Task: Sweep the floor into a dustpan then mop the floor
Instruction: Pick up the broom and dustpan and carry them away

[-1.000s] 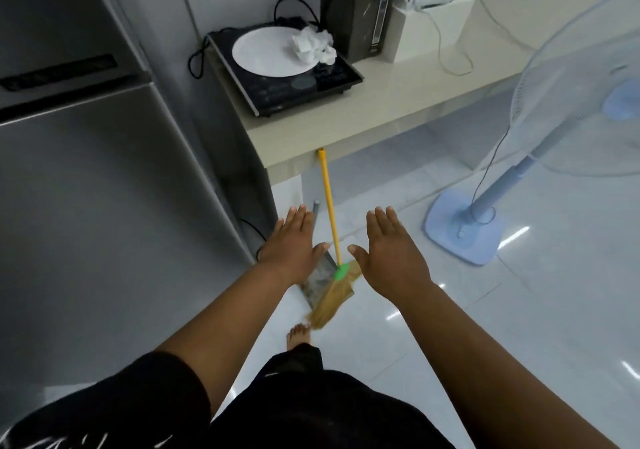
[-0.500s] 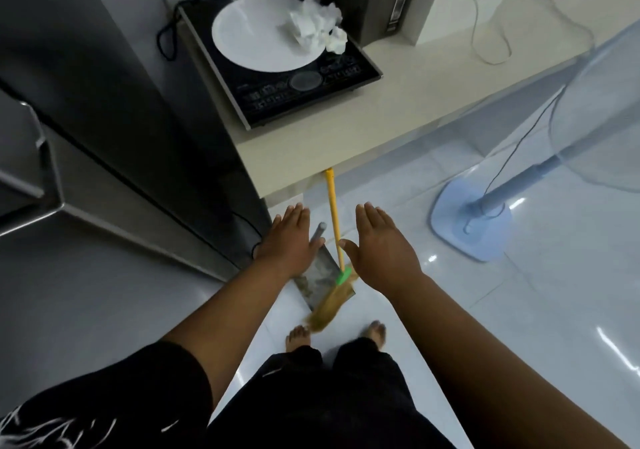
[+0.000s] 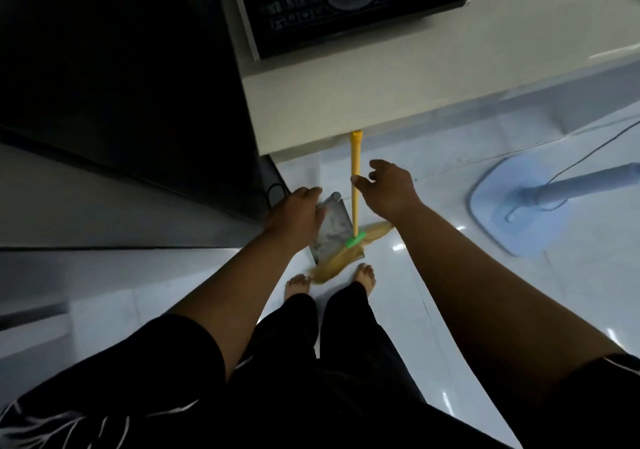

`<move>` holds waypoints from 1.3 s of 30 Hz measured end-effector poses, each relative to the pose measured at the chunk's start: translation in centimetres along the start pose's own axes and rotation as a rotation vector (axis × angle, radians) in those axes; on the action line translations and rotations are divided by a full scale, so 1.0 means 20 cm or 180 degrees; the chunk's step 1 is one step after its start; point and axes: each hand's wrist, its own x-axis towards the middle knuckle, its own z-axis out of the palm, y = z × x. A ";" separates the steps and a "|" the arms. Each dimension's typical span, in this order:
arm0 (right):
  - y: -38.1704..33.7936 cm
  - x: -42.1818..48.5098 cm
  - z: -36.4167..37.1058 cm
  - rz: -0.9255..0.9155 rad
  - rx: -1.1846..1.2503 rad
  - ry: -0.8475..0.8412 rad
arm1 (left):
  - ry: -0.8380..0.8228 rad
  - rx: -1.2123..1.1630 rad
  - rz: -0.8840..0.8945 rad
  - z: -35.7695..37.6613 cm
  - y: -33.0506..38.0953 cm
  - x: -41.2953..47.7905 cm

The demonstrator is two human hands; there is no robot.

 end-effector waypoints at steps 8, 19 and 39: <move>-0.02 0.38 0.08 0.0190 0.0727 -0.0197 | -0.0356 -0.0697 -0.0069 0.20 0.05 0.25; 0.16 0.33 0.17 -0.0361 0.0146 -0.0021 | -0.0412 -0.1065 -0.0550 0.41 0.12 0.37; 0.45 -0.18 -0.28 -0.0861 0.0333 0.0724 | -0.0186 -0.1204 -0.0018 0.13 0.47 0.22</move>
